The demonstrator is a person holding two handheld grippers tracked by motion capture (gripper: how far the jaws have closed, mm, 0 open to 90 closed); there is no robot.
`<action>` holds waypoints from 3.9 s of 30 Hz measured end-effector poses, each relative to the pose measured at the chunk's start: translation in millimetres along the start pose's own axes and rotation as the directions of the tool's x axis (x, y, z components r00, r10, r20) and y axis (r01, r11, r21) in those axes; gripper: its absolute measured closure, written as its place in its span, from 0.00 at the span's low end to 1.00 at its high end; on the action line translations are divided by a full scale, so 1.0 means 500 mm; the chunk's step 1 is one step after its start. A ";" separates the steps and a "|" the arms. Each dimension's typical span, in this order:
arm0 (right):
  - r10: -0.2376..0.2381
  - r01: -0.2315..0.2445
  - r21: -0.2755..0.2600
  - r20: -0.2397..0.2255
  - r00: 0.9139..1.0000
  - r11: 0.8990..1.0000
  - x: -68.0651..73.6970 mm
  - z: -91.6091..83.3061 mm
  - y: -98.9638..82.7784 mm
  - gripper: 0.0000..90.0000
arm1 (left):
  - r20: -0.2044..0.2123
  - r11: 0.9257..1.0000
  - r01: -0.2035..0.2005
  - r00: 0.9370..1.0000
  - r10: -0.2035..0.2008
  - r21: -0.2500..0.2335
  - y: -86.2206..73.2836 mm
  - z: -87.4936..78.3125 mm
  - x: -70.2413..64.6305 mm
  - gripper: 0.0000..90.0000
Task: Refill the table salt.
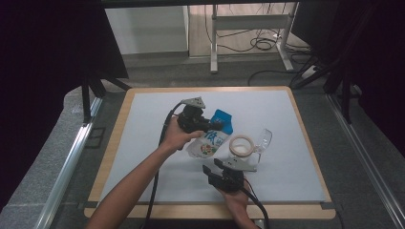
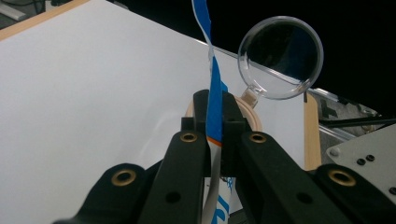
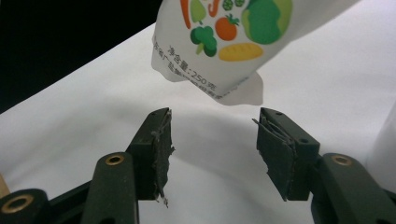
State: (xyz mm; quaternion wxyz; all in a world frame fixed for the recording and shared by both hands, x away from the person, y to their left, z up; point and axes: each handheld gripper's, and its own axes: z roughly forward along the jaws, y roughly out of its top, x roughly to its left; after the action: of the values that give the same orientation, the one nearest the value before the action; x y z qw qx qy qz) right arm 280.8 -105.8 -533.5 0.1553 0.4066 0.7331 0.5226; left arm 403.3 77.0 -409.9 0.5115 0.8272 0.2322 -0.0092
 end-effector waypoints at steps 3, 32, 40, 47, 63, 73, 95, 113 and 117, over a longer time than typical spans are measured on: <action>0.003 -0.003 0.000 -0.002 1.000 1.000 0.001 0.001 0.000 0.51 | -0.008 1.000 0.006 1.000 -0.006 -0.004 -0.006 -0.010 0.007 1.00; 0.015 -0.015 -0.011 -0.006 1.000 1.000 -0.005 -0.003 0.005 0.50 | -0.153 0.988 0.086 0.983 -0.105 -0.131 -0.074 -0.127 0.088 1.00; 0.017 -0.017 -0.008 -0.009 1.000 1.000 -0.005 -0.001 0.005 0.50 | -0.217 0.977 0.114 0.964 -0.152 -0.178 -0.095 -0.155 0.129 1.00; 0.017 -0.017 -0.007 -0.011 1.000 1.000 -0.006 0.001 0.005 0.50 | -0.253 0.970 0.131 0.950 -0.182 -0.206 -0.112 -0.173 0.153 1.00; 0.015 -0.015 -0.003 -0.011 1.000 1.000 -0.006 0.002 0.004 0.49 | -0.286 0.961 0.161 0.932 -0.224 -0.227 -0.156 -0.195 0.169 1.00; 0.014 -0.014 -0.002 -0.013 1.000 1.000 -0.004 0.002 0.004 0.49 | -0.304 0.957 0.157 0.925 -0.230 -0.245 -0.190 -0.225 0.163 0.99; 0.014 -0.014 -0.007 -0.013 1.000 1.000 0.001 0.002 0.005 0.48 | -0.318 0.952 0.143 0.920 -0.228 -0.270 -0.247 -0.274 0.144 0.96; 0.016 -0.016 -0.010 -0.012 1.000 1.000 -0.001 0.000 0.006 0.48 | -0.352 0.960 0.120 0.913 -0.207 -0.252 -0.250 -0.266 0.135 0.74; 0.015 -0.015 -0.008 -0.012 1.000 1.000 -0.001 0.001 0.005 0.48 | -0.362 0.958 0.124 0.907 -0.216 -0.260 -0.254 -0.265 0.133 0.60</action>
State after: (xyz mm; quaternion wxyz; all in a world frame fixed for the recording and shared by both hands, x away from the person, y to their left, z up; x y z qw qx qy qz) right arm 282.6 -105.3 -531.4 0.1486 0.4086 0.7289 0.5289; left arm 383.5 261.5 -470.3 0.5456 0.7240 0.3994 0.1363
